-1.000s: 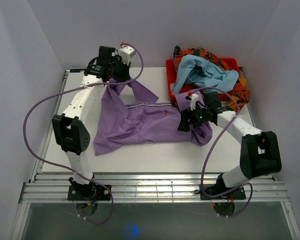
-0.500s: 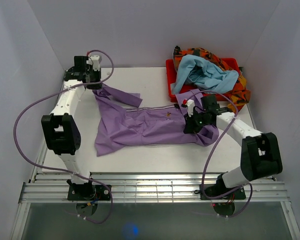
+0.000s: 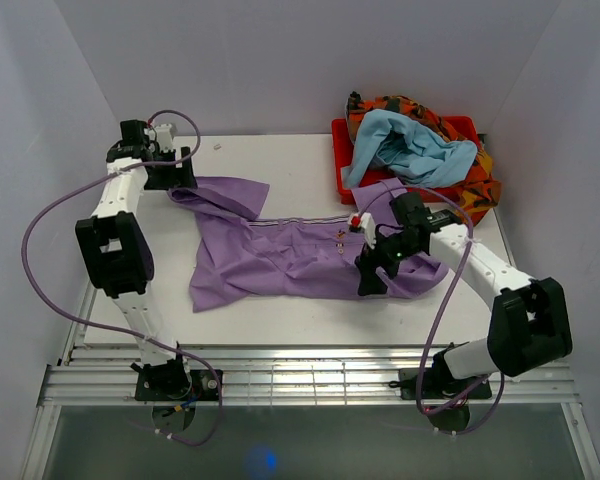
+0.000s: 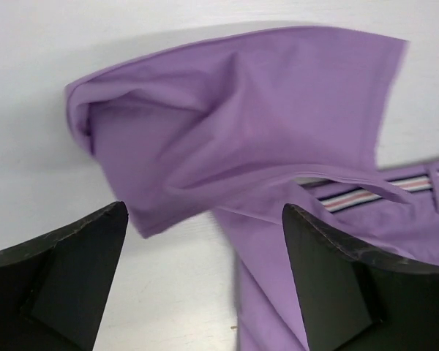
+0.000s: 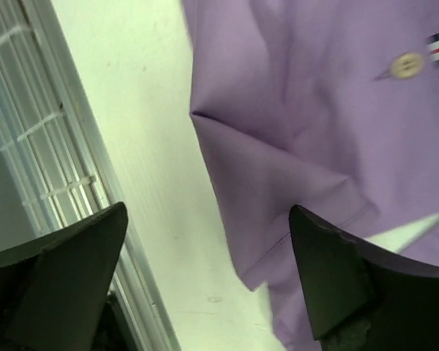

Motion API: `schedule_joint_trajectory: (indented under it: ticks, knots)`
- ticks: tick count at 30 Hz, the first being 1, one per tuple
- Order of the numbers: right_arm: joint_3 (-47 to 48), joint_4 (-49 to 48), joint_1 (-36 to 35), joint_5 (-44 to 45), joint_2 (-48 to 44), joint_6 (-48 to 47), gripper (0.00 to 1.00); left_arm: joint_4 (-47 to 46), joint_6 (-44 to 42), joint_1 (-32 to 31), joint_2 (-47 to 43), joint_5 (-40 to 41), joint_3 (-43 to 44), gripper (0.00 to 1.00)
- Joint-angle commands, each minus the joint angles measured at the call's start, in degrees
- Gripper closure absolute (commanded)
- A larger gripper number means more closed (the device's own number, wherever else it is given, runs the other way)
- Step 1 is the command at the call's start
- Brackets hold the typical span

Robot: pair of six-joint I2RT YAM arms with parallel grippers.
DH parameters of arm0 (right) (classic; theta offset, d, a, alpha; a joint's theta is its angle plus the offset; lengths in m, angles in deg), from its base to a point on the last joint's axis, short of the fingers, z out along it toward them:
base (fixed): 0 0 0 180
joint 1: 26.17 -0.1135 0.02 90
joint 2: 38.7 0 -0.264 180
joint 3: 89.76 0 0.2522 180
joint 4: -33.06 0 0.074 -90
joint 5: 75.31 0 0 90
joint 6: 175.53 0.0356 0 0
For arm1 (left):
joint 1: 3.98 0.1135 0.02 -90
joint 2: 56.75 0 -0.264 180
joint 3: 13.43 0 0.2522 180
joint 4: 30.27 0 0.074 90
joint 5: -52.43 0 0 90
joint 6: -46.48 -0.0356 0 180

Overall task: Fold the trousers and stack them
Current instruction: Flatten the trousers out

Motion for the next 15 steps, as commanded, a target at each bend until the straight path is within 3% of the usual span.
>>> schedule_joint_trajectory:
  ticks: [1, 4, 8, 15]
  knots:
    - [7.57, -2.11, 5.23, -5.44, -0.80, 7.82, 0.02, -0.47, -7.39, -0.71, -9.59, -15.22, 0.35, 0.02]
    - [11.00, -9.67, 9.72, -6.77, 0.78, 16.54, 0.02, 0.49, -10.82, -5.62, -12.76, -16.48, 0.26, 0.02]
    - [11.97, -17.24, 9.82, -1.77, 7.19, 28.93, 0.10, 1.03, -11.19, -15.46, -13.03, -15.08, -3.25, 0.03]
    - [9.87, -27.43, 7.71, 7.80, 15.46, 34.94, 0.20, -0.20, -4.24, -23.47, -5.04, -18.23, -6.33, 0.19]
